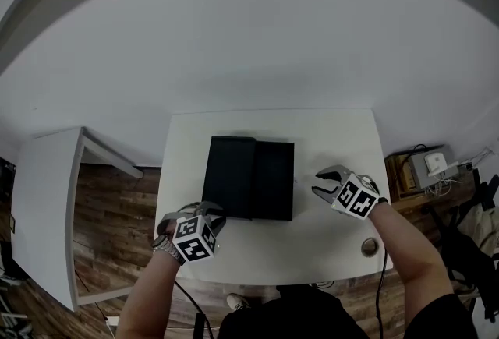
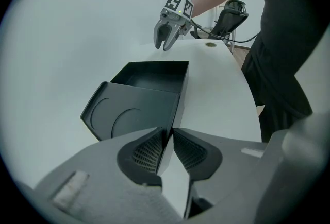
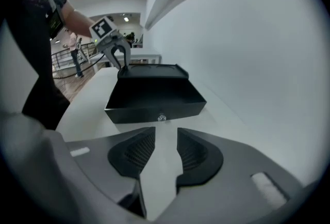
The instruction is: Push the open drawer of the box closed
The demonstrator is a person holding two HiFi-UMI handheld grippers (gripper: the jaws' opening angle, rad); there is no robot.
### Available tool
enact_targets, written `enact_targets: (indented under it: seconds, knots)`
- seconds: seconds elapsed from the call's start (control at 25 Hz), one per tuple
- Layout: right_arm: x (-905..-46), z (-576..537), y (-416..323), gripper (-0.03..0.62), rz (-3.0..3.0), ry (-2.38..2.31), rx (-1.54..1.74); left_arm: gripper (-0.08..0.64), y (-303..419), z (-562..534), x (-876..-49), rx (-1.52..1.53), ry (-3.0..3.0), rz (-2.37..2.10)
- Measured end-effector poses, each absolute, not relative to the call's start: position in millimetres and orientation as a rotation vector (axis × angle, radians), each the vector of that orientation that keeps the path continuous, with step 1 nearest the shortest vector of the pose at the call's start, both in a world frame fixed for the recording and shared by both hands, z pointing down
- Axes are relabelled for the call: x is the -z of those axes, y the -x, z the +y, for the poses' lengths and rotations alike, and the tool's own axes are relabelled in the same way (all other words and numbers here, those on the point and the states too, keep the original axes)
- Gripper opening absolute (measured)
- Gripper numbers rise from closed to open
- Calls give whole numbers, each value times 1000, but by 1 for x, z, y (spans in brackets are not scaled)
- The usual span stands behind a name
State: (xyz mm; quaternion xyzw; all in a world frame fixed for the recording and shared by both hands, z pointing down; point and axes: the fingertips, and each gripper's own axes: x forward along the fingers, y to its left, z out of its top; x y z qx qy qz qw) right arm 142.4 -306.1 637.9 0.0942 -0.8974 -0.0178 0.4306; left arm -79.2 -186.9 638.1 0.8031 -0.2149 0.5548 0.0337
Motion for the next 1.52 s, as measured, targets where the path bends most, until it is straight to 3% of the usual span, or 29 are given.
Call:
enact_targets:
  seconds: [0.48, 0.6, 0.76, 1.52]
  knots:
    - [-688, -302, -100, 160, -2093, 47, 141, 74, 77, -186, -637, -1639, -2462, -697]
    - [-693, -300, -96, 148, -2080, 84, 160, 75, 77, -186, -636, -1627, -2463, -704]
    - [-694, -301, -92, 72, -2083, 102, 195, 75, 77, -186, -637, -1609, -2465, -709]
    - [-688, -308, -77, 68, -2070, 132, 252, 80, 74, -185, -635, -1527, -2444, -795]
